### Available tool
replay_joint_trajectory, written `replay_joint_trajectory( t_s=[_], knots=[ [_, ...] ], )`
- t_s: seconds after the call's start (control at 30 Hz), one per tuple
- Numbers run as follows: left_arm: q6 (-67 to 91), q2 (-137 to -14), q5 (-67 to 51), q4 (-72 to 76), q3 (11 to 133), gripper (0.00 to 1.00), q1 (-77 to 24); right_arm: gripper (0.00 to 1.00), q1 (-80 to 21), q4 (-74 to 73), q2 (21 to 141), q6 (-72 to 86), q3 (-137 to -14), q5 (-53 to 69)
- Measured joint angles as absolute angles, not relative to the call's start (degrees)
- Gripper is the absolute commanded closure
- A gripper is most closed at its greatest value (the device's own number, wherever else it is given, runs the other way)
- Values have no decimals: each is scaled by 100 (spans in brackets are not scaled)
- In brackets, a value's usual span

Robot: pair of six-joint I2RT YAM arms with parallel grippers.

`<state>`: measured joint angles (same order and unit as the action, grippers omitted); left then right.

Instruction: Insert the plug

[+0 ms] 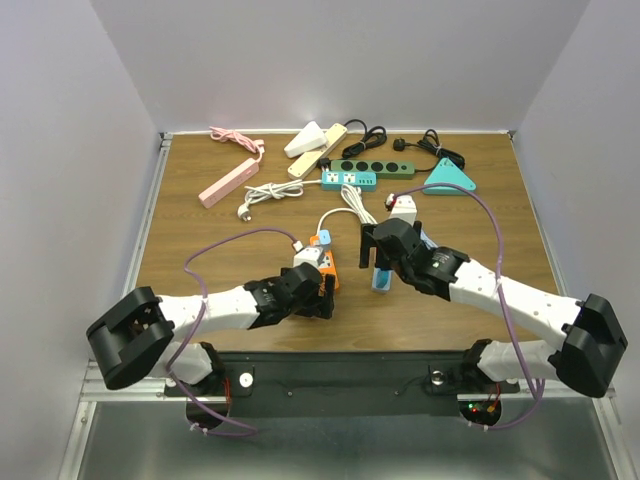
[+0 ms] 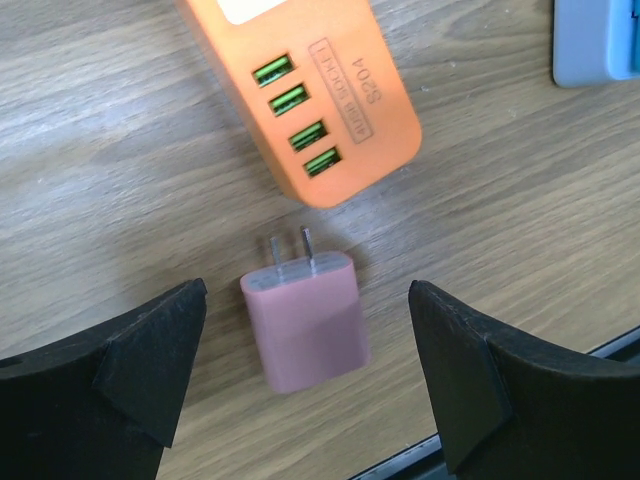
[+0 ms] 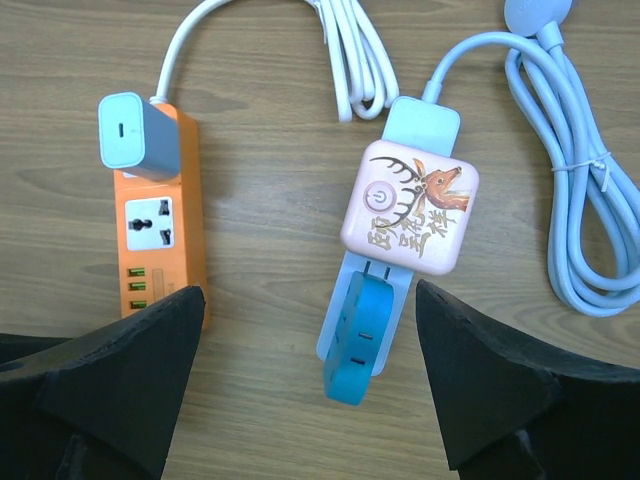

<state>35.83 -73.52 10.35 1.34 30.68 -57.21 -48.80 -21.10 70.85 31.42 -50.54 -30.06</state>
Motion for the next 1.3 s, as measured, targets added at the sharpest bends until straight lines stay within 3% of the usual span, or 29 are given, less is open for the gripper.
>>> replay_joint_trajectory(
  t_s=[0.2, 0.43, 0.53, 0.63, 0.83, 0.97, 1.3],
  knots=[
    [3566, -7885, 1201, -115, 3494, 27, -5780, 8, -4871, -2104, 6853, 3144, -5004, -3006],
    [3524, -8171, 1251, -172, 3715, 70, -5815, 8, -4838, -2106, 6576, 3135, -4967, -3020],
    [3520, -8189, 1208, -202, 3739, 81, -5813, 8, -4834, -2106, 6493, 3133, -4967, -3026],
    [3518, -8189, 1175, -209, 3739, 100, -5813, 8, -4834, -2106, 6431, 3127, -4967, -3048],
    [3592, -7937, 915, -410, 3739, 100, -5811, 8, -4834, -2106, 6318, 3085, -4967, -3055],
    [3758, -7137, 679, -309, 3760, 100, -5524, 9, -4834, -2099, 6143, 3030, -4967, -3006],
    [4904, -6407, -21, 1769, 3739, 100, -4287, 18, -4834, -1400, 5878, 2786, -4928, -2456]
  ],
)
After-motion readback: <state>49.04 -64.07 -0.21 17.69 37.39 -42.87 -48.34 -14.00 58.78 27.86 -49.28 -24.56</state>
